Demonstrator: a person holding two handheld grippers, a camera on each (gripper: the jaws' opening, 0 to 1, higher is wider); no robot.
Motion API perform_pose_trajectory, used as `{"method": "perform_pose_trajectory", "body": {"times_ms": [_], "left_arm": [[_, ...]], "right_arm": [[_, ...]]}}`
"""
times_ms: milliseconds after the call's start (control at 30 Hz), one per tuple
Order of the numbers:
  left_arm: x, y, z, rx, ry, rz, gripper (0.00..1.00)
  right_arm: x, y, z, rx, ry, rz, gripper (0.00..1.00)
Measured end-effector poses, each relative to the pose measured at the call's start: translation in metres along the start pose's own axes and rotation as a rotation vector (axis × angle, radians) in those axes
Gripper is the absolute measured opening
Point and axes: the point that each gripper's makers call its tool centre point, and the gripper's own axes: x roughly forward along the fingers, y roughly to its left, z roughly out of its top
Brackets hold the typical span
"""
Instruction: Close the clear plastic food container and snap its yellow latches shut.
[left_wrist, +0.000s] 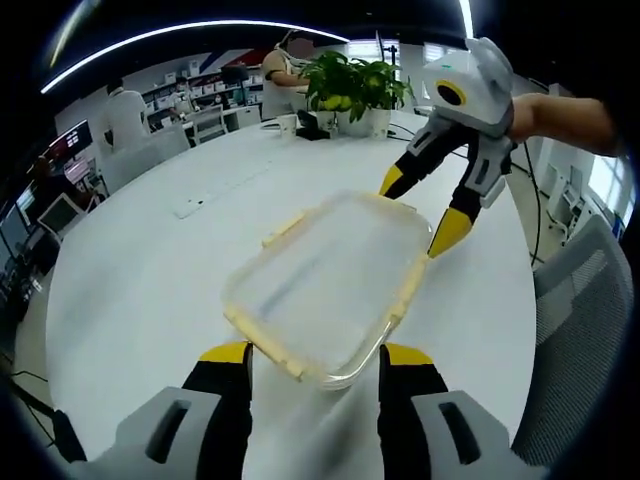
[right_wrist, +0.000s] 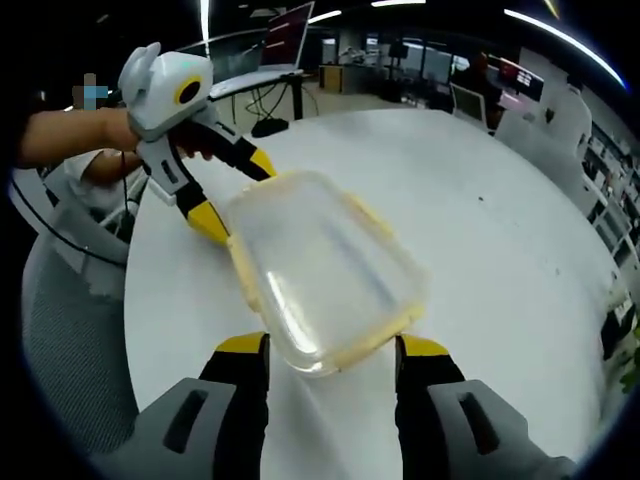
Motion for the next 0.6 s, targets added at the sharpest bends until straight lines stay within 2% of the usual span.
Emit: {"method": "perform_pose_trajectory", "body": {"times_ms": [267, 600], "left_arm": [[-0.008, -0.002, 0.0, -0.026, -0.021, 0.005, 0.48], [-0.03, -0.013, -0.002, -0.069, -0.083, 0.021, 0.54]], "right_arm": [[-0.007, 0.003, 0.002, 0.013, -0.031, -0.011, 0.49], [-0.025, 0.016, -0.005, 0.05, -0.103, -0.052, 0.55]]}}
